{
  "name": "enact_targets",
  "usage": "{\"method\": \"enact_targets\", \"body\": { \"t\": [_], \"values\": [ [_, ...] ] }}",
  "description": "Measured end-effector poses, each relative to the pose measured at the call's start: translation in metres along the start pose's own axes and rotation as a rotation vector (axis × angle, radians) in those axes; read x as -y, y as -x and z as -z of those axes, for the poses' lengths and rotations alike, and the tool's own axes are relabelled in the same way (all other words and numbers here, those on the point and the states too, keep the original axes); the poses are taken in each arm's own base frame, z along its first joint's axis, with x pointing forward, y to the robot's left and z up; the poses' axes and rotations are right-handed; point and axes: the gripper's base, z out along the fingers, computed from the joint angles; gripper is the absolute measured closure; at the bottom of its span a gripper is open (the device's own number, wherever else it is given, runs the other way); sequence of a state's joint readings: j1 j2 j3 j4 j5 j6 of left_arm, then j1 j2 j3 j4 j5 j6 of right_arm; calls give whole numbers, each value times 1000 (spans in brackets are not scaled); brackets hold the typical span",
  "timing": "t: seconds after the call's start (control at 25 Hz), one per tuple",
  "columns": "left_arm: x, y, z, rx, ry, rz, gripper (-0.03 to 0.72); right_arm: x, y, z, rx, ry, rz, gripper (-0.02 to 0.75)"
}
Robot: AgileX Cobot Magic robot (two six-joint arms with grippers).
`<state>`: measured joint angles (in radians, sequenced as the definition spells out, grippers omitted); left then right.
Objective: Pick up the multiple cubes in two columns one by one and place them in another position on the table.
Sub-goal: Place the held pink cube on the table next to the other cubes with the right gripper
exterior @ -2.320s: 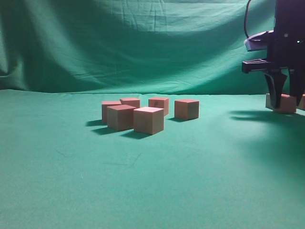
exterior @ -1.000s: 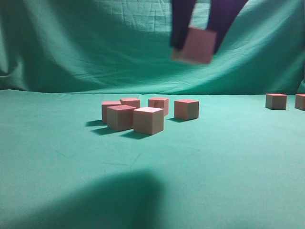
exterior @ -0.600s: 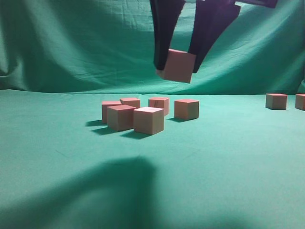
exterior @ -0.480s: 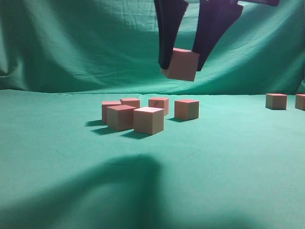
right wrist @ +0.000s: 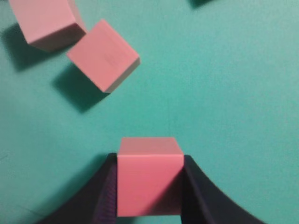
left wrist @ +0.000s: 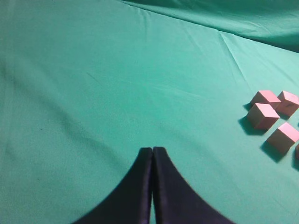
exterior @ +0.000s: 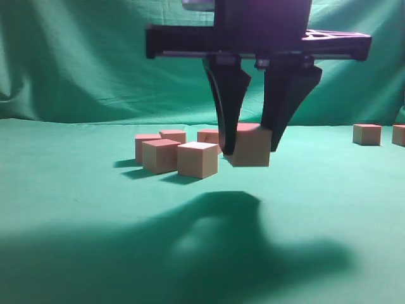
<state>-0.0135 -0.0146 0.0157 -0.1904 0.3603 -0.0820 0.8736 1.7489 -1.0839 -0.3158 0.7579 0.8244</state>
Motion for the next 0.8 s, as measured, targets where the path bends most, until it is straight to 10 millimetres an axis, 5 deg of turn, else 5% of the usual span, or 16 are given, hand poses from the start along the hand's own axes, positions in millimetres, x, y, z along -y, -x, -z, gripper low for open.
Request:
{"method": "enact_targets", "body": {
  "t": [0.8],
  "values": [
    [0, 0, 0, 0, 0, 0, 688, -16, 18, -23, -98, -93, 71, 475]
  ]
}}
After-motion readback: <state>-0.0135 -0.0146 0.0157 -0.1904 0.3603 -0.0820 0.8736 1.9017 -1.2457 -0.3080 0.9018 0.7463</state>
